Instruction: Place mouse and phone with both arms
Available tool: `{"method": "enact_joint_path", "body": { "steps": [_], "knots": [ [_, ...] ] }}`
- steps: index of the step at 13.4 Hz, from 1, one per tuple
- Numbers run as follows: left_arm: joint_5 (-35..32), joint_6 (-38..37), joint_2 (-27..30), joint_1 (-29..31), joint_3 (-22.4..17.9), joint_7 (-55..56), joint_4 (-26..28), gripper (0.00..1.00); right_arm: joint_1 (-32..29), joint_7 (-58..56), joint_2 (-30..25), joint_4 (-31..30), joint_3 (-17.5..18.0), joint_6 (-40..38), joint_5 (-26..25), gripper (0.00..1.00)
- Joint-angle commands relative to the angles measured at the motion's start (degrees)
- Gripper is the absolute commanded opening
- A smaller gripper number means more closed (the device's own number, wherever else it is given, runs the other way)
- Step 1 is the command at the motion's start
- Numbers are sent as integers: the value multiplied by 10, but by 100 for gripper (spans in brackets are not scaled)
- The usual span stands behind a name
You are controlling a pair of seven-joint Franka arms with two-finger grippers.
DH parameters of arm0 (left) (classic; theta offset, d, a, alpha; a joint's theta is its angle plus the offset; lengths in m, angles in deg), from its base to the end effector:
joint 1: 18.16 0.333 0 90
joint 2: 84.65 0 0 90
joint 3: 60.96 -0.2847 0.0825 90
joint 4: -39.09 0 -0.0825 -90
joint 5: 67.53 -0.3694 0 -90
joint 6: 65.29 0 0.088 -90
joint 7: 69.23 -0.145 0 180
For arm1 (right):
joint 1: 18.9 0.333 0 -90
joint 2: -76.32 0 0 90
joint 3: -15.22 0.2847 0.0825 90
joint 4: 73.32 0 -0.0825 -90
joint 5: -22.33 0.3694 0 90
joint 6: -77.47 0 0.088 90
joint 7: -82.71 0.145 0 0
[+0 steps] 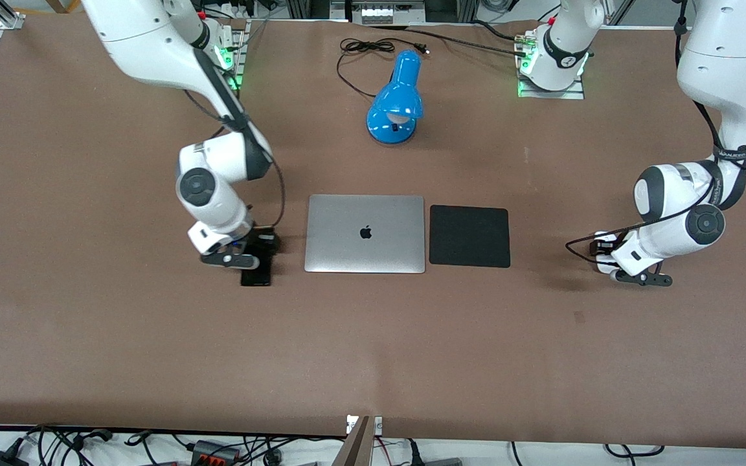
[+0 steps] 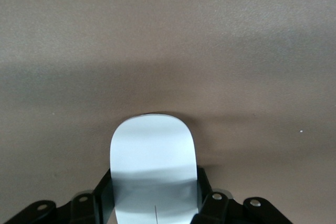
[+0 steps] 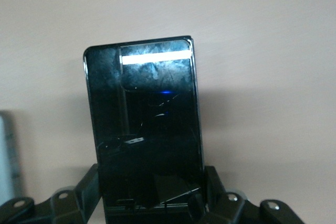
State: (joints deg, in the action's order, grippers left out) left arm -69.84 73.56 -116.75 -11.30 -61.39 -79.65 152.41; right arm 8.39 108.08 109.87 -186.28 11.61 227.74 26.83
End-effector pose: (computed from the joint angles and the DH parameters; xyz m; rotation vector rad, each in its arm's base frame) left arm 0.5648 0.0736 0.1189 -3.1224 0.1366 0.1842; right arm 0.5466 0.2382 0.1239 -3.1032 0.1316 -0.0912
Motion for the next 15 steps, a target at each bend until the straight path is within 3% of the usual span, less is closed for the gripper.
{"method": "enact_joint_path", "body": {
  "steps": [1,2,3,4,6,8,10,13,15],
  "knots": [
    [5,-2,30,4,7,-4,-3,30,5,17,9,12,-7,3,5,11],
    [5,-19,52,-1,8,-4,-10,30,11,33,10,12,-7,3,5,11],
    [5,-57,68,-5,12,-2,-25,30,10,47,10,12,-7,3,6,44],
    [5,-104,76,-10,29,7,-49,30,6,69,9,12,-7,5,6,99],
    [5,-203,76,-11,82,91,-99,30,7,83,-40,20,-35,3,-1,100],
    [4,-207,70,-11,139,121,-98,30,3,73,-101,22,-81,-16,-3,100],
    [5,-192,44,-32,164,131,-98,30,-2,74,-146,25,-115,-64,-3,100],
    [-3,-154,28,-93,163,223,-93,30,-5,18,-252,34,-177,-237,-4,100],
    [-3,-134,16,-104,163,243,-87,29,-11,-61,-286,76,-202,-363,-4,100]
  ]
}}
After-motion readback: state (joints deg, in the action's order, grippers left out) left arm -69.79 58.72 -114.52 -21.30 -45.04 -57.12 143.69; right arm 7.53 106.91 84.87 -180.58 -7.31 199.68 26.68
